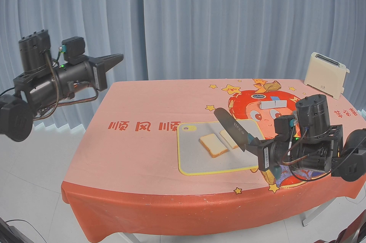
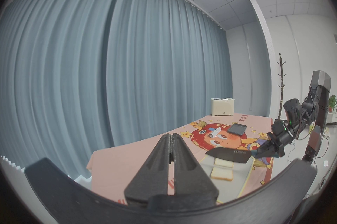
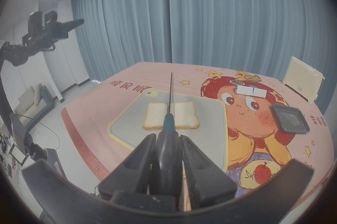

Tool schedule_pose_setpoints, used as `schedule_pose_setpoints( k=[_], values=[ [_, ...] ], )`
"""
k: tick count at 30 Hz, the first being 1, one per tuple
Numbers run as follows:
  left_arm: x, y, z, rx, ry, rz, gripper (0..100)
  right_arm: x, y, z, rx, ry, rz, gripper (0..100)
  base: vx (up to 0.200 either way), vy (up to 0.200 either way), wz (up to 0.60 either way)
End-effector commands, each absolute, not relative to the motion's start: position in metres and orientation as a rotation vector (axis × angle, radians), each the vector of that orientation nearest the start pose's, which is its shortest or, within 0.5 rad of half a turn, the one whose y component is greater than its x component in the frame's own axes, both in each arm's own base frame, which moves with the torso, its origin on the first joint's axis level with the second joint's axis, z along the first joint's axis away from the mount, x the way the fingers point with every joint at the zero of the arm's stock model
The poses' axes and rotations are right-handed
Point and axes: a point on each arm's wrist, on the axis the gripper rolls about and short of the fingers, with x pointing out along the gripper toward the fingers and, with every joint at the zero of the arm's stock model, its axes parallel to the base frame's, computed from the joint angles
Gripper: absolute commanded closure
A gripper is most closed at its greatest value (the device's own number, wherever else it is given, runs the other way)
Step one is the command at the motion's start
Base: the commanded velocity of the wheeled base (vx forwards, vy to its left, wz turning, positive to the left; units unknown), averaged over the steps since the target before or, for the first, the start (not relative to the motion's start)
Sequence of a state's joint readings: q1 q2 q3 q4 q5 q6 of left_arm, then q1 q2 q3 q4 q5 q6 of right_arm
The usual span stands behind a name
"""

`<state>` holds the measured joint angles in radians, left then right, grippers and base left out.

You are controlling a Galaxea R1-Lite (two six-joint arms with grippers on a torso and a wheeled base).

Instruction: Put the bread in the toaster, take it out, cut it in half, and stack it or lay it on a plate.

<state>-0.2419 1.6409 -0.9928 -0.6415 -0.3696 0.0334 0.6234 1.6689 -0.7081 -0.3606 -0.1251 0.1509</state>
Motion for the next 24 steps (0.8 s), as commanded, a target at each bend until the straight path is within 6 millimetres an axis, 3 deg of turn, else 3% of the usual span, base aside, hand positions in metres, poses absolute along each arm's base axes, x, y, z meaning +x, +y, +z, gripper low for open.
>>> schedule_pose_setpoints(
  k=[1, 6, 9, 16, 24],
  values=[
    [0.249, -0.055, 0.265, 0.036, -0.046, -0.548, 100, 0.208, 0.146, 0.161, -0.047, 0.532, 0.448, 100, 0.0, 0.0, 0.0],
    [0.233, -0.045, 0.258, 0.037, -0.034, -0.52, 100, 0.197, 0.136, 0.168, -0.031, 0.503, 0.46, 100, 0.0, 0.0, 0.0],
    [0.218, -0.033, 0.245, 0.038, 0.001, -0.477, 100, 0.194, 0.134, 0.174, -0.021, 0.481, 0.459, 100, 0.0, 0.0, 0.0],
    [0.183, -0.025, 0.216, 0.033, 0.003, -0.456, 100, 0.19, 0.132, 0.18, -0.012, 0.455, 0.467, 100, 0.0, 0.0, 0.0],
    [0.154, -0.008, 0.188, 0.046, -0.008, -0.367, 100, 0.186, 0.132, 0.182, -0.02, 0.446, 0.479, 100, 0.0, 0.0, 0.0]
  ],
)
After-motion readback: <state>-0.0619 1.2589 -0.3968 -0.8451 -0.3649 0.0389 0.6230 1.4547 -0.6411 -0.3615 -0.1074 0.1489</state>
